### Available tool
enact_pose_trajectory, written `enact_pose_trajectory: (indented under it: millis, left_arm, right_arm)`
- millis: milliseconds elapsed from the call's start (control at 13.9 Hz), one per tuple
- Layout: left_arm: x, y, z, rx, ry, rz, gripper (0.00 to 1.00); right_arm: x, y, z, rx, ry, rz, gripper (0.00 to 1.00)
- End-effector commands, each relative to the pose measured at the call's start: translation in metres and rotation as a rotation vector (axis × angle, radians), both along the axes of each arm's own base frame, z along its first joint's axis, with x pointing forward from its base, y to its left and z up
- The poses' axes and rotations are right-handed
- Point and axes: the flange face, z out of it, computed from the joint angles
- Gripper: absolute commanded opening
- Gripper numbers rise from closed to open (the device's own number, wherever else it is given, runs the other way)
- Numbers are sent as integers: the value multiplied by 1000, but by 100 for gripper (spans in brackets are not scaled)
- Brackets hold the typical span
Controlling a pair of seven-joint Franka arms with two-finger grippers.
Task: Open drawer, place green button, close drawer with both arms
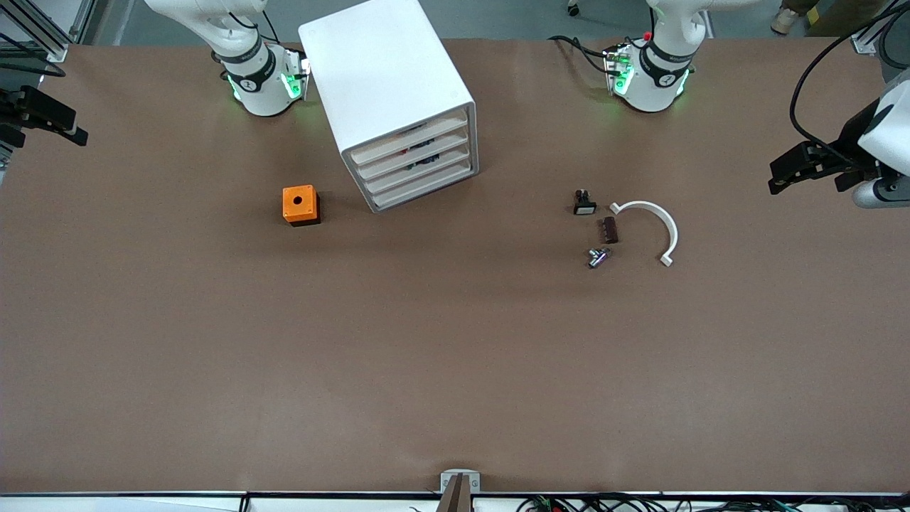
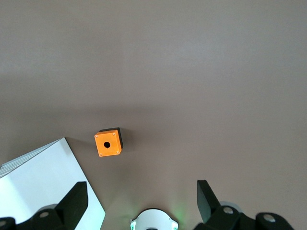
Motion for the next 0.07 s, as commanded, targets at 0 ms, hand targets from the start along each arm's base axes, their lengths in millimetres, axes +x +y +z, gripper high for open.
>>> enact_pose_trajectory:
  millis: [0]
  left_arm:
    - [3, 0, 4, -17, -7, 2, 100]
  right_arm:
    - [-6, 2, 0, -8, -7, 15, 100]
